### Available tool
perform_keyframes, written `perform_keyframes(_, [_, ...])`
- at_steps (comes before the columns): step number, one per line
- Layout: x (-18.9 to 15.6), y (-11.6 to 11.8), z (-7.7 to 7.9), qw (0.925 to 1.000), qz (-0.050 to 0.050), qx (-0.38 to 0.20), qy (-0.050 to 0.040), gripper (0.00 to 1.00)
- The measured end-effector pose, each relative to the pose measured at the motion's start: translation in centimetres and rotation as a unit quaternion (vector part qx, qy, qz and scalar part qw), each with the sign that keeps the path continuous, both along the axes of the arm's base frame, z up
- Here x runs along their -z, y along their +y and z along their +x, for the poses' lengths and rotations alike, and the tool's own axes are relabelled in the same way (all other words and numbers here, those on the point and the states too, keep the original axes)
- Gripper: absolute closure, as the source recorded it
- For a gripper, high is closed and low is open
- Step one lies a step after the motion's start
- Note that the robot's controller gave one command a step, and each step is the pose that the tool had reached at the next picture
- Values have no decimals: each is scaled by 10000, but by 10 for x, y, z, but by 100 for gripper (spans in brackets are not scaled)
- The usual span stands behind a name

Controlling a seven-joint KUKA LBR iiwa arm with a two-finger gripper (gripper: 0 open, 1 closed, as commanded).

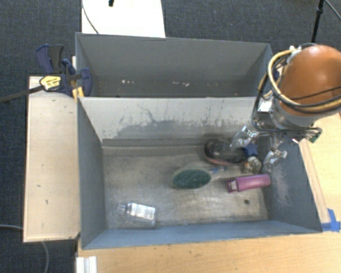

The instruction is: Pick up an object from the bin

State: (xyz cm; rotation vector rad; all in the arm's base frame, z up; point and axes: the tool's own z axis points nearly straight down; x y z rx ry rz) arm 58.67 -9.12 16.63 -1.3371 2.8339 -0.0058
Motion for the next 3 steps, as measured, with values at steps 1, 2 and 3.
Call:
perform_keyframes(1, [78, -32, -12, 9807, 46, -1954, 31, 0])
perform_keyframes(2, [77, -37, -12, 9816, 4, -1910, 38, 100])
perform_keyframes(3, [-63, -48, -9, 9560, -26, -2932, 4, 100])
